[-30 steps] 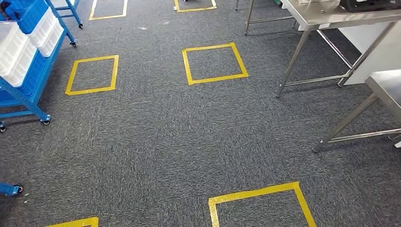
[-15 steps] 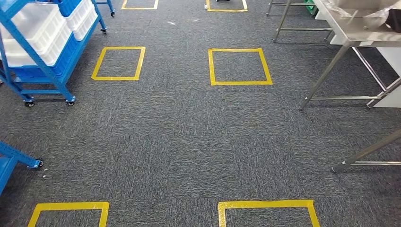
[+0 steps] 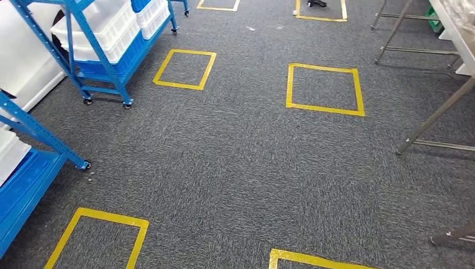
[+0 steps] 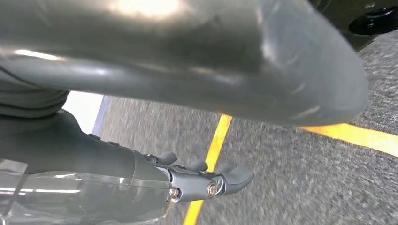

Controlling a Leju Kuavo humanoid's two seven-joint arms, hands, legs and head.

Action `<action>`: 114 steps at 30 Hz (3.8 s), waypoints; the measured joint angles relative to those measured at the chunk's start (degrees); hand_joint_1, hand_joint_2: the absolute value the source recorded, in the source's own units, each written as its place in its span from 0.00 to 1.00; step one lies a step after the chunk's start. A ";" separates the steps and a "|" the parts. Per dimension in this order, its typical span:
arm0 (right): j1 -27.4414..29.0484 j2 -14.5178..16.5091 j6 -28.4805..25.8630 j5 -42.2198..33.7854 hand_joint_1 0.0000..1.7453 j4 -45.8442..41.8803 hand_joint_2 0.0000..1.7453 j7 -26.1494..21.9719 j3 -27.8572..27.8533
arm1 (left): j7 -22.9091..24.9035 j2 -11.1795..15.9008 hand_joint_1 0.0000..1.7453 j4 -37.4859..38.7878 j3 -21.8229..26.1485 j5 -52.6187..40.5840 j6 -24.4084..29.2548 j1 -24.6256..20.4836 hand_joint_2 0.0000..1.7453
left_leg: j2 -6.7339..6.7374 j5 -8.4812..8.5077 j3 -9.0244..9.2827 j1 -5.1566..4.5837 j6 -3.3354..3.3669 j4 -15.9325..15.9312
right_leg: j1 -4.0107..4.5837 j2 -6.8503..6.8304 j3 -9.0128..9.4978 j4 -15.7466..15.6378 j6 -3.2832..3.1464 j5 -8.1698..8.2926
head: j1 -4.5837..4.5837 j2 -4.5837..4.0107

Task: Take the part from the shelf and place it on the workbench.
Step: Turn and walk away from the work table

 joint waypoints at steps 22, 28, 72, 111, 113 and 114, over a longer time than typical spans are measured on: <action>-0.09 -0.17 -0.19 1.31 0.00 0.00 0.00 -0.73 -0.40 | -0.09 0.05 0.00 0.00 -0.05 -0.60 -0.32 0.00 0.00 | -5.92 7.43 8.84 -0.71 2.42 -16.42 | 0.13 7.09 -1.46 1.19 1.33 0.93 | 0.82 -0.01; -0.16 -0.20 0.25 1.56 0.00 0.00 0.00 -0.68 -0.48 | -0.02 0.20 0.00 0.00 -0.05 -0.60 -0.32 0.17 0.00 | -2.10 3.58 5.60 -0.59 0.66 -10.26 | 0.10 2.87 -0.25 -0.69 -0.33 1.22 | 0.40 -0.01; -0.45 -0.19 1.23 2.54 0.00 0.00 0.00 -0.10 -0.80 | 0.37 0.46 0.00 -0.02 -0.03 -0.48 -0.65 0.53 0.00 | 2.00 7.44 9.51 -0.10 2.23 -16.86 | 0.32 -4.15 0.14 1.76 1.92 -1.08 | 0.57 -0.01; 0.17 -0.13 0.31 2.86 0.00 -0.02 0.00 -0.57 -1.76 | -0.52 0.28 0.00 -0.02 0.06 -0.17 -0.25 0.28 0.00 | 0.35 7.68 9.50 0.03 2.77 -17.01 | -0.49 1.90 -3.55 7.62 2.74 -1.05 | 0.81 -0.01; 0.15 -0.13 0.39 2.86 0.00 -0.02 0.00 -0.60 -1.81 | -0.52 0.25 0.00 -0.02 0.07 -0.17 -0.28 0.26 0.00 | 0.00 7.24 9.41 -0.14 2.10 -16.58 | -0.40 2.09 -1.43 2.05 2.43 1.18 | 0.81 -0.01; 0.13 -0.13 0.46 2.86 0.00 -0.02 0.00 -0.61 -1.84 | -0.51 0.25 0.00 -0.02 0.08 -0.17 -0.34 0.27 0.00 | -0.08 7.11 9.28 -0.23 1.74 -16.46 | -0.27 2.18 -1.22 1.22 2.21 1.18 | 0.81 -0.01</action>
